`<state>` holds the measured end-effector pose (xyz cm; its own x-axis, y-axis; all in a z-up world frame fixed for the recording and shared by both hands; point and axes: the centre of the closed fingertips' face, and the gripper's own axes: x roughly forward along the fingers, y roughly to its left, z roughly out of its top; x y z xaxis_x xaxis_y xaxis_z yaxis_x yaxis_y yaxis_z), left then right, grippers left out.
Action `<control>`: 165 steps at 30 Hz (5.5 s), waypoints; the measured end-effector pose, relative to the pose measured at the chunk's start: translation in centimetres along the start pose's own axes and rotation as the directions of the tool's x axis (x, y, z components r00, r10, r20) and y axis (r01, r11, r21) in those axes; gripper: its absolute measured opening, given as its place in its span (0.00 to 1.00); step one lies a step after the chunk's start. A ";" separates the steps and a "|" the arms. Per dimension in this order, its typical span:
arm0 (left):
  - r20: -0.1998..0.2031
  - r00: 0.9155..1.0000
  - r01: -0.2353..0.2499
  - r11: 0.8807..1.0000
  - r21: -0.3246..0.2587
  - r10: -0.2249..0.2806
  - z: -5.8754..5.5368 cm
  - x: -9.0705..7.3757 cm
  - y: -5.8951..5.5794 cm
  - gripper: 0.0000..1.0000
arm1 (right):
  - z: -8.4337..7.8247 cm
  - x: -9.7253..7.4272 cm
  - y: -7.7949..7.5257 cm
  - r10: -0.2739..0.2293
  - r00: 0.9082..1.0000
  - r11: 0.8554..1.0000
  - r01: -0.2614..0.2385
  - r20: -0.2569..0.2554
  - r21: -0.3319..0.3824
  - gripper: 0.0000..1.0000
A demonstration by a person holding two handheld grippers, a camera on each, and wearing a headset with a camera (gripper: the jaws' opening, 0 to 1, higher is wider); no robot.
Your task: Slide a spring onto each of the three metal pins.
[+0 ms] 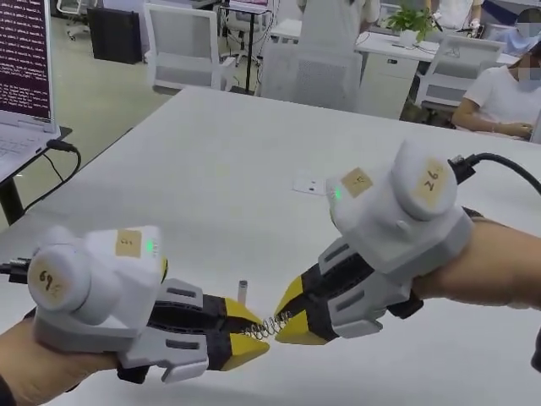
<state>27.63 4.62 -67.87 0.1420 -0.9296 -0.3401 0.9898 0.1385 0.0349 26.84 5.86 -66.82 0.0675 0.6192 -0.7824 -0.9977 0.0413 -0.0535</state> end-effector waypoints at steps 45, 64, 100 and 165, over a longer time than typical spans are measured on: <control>0.011 1.000 -0.022 1.000 -0.015 0.022 -0.3 0.4 0.4 0.03 | 1.4 0.4 -0.3 0.017 0.989 0.998 -0.026 -0.147 -0.060 0.08; 0.012 0.999 -0.041 0.999 -0.021 0.041 -0.4 0.2 0.8 0.07 | 1.2 0.6 -0.6 0.016 0.983 0.997 -0.028 -0.182 -0.066 0.08; 0.034 0.979 -0.193 0.972 -0.136 0.199 -2.2 -3.6 2.8 0.36 | 1.6 0.4 -1.7 0.003 0.982 0.998 -0.015 -0.188 -0.062 0.08; -0.001 0.965 -0.260 0.954 -0.147 0.262 -4.8 -5.3 3.4 0.61 | 0.8 2.4 -9.9 0.024 0.952 0.999 -0.030 -0.306 -0.015 0.08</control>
<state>30.12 11.66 -70.45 0.3966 -0.8604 -0.3199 0.9056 0.4238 -0.0170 36.92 7.58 -67.66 0.0406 0.3499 -0.9359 -0.9992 0.0114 -0.0391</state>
